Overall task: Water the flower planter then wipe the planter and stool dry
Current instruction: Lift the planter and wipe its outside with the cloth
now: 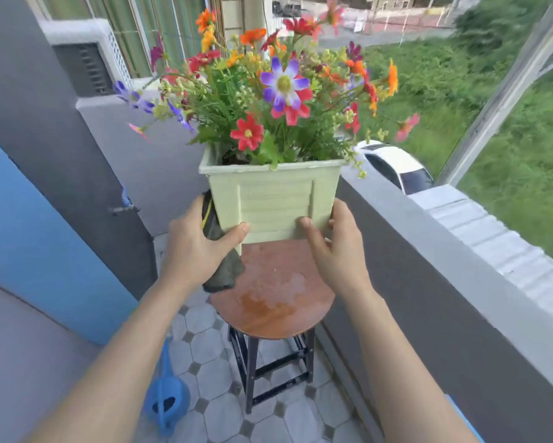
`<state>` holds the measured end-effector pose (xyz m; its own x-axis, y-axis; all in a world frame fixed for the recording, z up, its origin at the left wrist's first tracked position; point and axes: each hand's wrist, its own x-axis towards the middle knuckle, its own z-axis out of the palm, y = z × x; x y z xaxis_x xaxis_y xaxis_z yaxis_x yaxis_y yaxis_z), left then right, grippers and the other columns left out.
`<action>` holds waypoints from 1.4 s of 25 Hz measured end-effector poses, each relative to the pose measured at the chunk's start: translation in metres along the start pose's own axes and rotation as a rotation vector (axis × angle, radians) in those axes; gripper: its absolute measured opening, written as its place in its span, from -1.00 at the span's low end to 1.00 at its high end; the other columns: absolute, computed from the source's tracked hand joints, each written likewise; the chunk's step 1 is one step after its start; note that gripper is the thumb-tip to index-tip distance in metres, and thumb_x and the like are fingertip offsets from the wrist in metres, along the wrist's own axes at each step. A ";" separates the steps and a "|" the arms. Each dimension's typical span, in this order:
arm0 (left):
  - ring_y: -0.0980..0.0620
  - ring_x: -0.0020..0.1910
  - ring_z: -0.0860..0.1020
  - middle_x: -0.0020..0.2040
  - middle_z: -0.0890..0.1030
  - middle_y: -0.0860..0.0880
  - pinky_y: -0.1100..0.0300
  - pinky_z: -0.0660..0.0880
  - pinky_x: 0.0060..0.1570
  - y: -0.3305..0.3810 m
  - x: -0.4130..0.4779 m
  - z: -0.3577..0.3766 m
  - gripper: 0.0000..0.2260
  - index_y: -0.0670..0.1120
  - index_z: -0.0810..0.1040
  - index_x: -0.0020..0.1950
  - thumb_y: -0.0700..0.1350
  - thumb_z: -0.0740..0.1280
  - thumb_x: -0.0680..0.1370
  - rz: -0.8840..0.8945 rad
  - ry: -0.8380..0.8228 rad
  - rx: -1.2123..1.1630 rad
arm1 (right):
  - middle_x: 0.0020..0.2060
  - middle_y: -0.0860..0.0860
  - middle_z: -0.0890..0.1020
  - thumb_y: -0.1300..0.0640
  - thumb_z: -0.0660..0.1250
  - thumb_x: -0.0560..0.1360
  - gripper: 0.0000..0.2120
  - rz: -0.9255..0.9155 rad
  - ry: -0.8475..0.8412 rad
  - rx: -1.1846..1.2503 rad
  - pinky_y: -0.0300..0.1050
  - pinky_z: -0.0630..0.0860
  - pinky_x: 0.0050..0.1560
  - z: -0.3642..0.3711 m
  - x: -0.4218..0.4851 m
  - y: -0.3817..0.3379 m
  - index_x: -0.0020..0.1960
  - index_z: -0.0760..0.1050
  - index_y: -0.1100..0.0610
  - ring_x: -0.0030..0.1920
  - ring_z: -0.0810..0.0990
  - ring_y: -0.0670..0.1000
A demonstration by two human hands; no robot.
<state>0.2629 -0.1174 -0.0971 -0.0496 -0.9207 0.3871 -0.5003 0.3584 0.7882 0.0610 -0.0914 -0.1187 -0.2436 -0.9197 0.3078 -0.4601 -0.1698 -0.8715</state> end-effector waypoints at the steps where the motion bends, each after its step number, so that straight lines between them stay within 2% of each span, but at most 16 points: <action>1: 0.48 -0.09 0.47 -0.02 0.47 0.36 0.61 0.35 -0.13 0.021 0.011 -0.014 -0.61 0.03 0.44 0.17 -0.05 0.48 0.41 0.015 0.017 -0.019 | 0.06 -0.02 0.57 -0.06 0.30 0.54 -0.73 -0.015 0.014 0.048 0.12 0.57 0.03 -0.008 0.009 -0.024 0.20 0.43 -0.02 0.07 0.57 0.06; 3: 0.55 -0.12 0.46 -0.05 0.48 0.38 0.62 0.35 -0.16 0.068 0.035 -0.046 -0.65 0.08 0.44 0.12 -0.04 0.48 0.41 0.050 0.063 -0.047 | 0.04 -0.02 0.62 -0.12 0.30 0.51 -0.76 -0.002 0.039 0.219 0.11 0.60 0.01 -0.027 0.028 -0.080 0.17 0.42 -0.17 0.04 0.62 0.05; 6: 0.57 -0.18 0.47 -0.25 0.55 0.41 0.63 0.34 -0.23 0.134 0.066 -0.094 -0.69 0.15 0.44 -0.01 -0.10 0.50 0.40 0.100 0.118 -0.105 | 0.13 -0.21 0.56 -0.01 0.26 0.60 -0.63 0.003 -0.055 0.386 -0.13 0.59 0.13 -0.055 0.050 -0.165 0.36 0.26 -0.17 0.12 0.62 -0.22; 7: 0.57 -0.19 0.47 -0.29 0.56 0.45 0.63 0.34 -0.24 0.155 0.074 -0.109 -0.68 0.19 0.43 -0.05 -0.12 0.50 0.40 0.128 0.115 -0.125 | 0.15 -0.24 0.52 0.00 0.25 0.60 -0.54 0.011 -0.104 0.454 -0.07 0.59 0.16 -0.065 0.054 -0.194 0.45 0.20 -0.13 0.08 0.63 -0.26; 9: 0.53 -0.18 0.50 -0.26 0.54 0.53 0.60 0.35 -0.23 0.189 0.085 -0.137 -0.67 0.23 0.43 -0.08 -0.11 0.51 0.39 0.192 0.088 -0.152 | 0.17 -0.13 0.57 -0.02 0.32 0.51 -0.40 0.049 -0.171 0.605 0.03 0.63 0.02 -0.082 0.060 -0.241 0.50 0.19 -0.08 -0.06 0.66 -0.24; 12: 0.42 -0.14 0.55 -0.18 0.61 0.39 0.53 0.41 -0.19 0.221 0.092 -0.168 -0.73 0.21 0.49 -0.07 -0.04 0.52 0.38 0.241 0.066 -0.181 | 0.09 -0.04 0.62 0.00 0.43 0.43 -0.39 0.023 -0.182 0.666 -0.20 0.64 -0.25 -0.095 0.060 -0.291 0.42 0.30 -0.04 -0.19 0.66 -0.23; 14: 0.35 -0.09 0.56 -0.11 0.64 0.25 0.46 0.44 -0.13 0.236 0.095 -0.186 -0.74 0.18 0.52 -0.03 0.04 0.52 0.36 0.255 0.074 -0.189 | 0.12 -0.04 0.62 -0.09 0.39 0.39 -0.27 -0.028 -0.129 0.656 -0.21 0.64 -0.26 -0.097 0.059 -0.313 0.50 0.22 -0.04 -0.13 0.64 -0.17; 17: 0.17 -0.05 0.59 -0.05 0.65 0.11 0.19 0.51 -0.05 0.255 0.098 -0.208 -0.57 0.09 0.55 0.01 0.25 0.47 0.25 0.247 0.079 -0.179 | 0.25 0.03 0.59 0.04 0.39 0.52 -0.30 -0.118 -0.048 0.653 -0.22 0.63 -0.29 -0.100 0.062 -0.337 0.56 0.13 -0.02 -0.07 0.66 -0.13; 20: 0.12 -0.07 0.59 -0.07 0.65 0.07 0.15 0.52 -0.06 0.271 0.099 -0.225 -0.62 0.03 0.55 0.01 0.18 0.51 0.31 0.230 0.070 -0.205 | 0.28 0.03 0.58 -0.02 0.39 0.52 -0.31 -0.210 0.041 0.611 -0.07 0.69 -0.14 -0.101 0.063 -0.356 0.55 0.15 -0.08 0.07 0.66 -0.06; 22: 0.09 -0.14 0.58 -0.14 0.63 0.05 0.15 0.52 -0.14 0.278 0.096 -0.230 -0.69 0.01 0.54 -0.05 0.14 0.50 0.34 0.186 0.070 -0.232 | 0.28 0.03 0.58 -0.04 0.37 0.53 -0.33 -0.238 0.091 0.627 -0.06 0.69 -0.13 -0.095 0.060 -0.361 0.55 0.15 -0.11 0.11 0.64 -0.04; 24: 0.04 -0.25 0.54 -0.24 0.56 0.03 0.18 0.47 -0.23 0.276 0.088 -0.229 -0.74 -0.04 0.52 -0.13 0.08 0.48 0.38 0.096 0.044 -0.342 | 0.29 0.00 0.59 -0.11 0.40 0.47 -0.28 -0.225 0.139 0.648 0.10 0.66 0.04 -0.086 0.053 -0.355 0.54 0.15 -0.16 0.18 0.64 0.02; 27: -0.03 -0.24 0.47 -0.28 0.46 -0.05 0.12 0.42 -0.24 0.270 0.076 -0.227 -0.77 -0.11 0.48 -0.21 0.01 0.44 0.44 -0.070 -0.006 -0.576 | 0.31 -0.03 0.58 -0.15 0.42 0.43 -0.25 -0.185 0.188 0.704 0.24 0.54 0.23 -0.075 0.042 -0.341 0.53 0.18 -0.16 0.25 0.60 0.03; 30: -0.06 -0.16 0.57 -0.18 0.59 -0.04 0.13 0.50 -0.23 0.272 0.068 -0.234 -0.91 -0.02 0.53 -0.15 -0.06 0.40 0.49 -0.224 0.196 -0.785 | 0.32 -0.02 0.57 -0.12 0.43 0.46 -0.29 -0.150 0.181 0.773 0.26 0.53 0.24 -0.070 0.038 -0.335 0.52 0.18 -0.18 0.26 0.59 0.04; 31: -0.03 -0.12 0.58 -0.14 0.59 0.00 0.10 0.52 -0.18 0.275 0.064 -0.237 -0.94 0.02 0.53 -0.13 -0.05 0.38 0.51 -0.208 0.298 -0.827 | 0.32 -0.02 0.58 -0.16 0.45 0.42 -0.25 -0.147 0.173 0.772 0.26 0.52 0.25 -0.069 0.038 -0.335 0.52 0.18 -0.20 0.26 0.60 0.04; 33: 0.02 -0.01 0.57 -0.10 0.59 0.09 0.08 0.49 -0.03 0.283 0.055 -0.235 -0.96 0.08 0.55 -0.05 -0.01 0.30 0.55 -0.002 0.434 -0.776 | 0.31 -0.03 0.58 -0.26 0.46 0.34 -0.17 -0.157 0.172 0.734 0.26 0.52 0.25 -0.066 0.038 -0.339 0.51 0.17 -0.23 0.25 0.60 0.03; 35: -0.03 0.24 0.45 0.11 0.57 0.07 0.00 0.39 0.16 0.288 0.054 -0.219 -0.75 0.08 0.51 0.19 0.08 0.18 0.58 0.286 0.513 -0.339 | 0.29 -0.04 0.60 -0.35 0.45 0.29 -0.12 -0.173 0.172 0.677 0.23 0.54 0.24 -0.063 0.039 -0.344 0.51 0.17 -0.23 0.24 0.61 0.02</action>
<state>0.3052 -0.0303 0.2551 0.3190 -0.6223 0.7148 -0.2259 0.6826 0.6950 0.1558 -0.0461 0.2173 -0.3722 -0.8006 0.4697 0.1128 -0.5413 -0.8332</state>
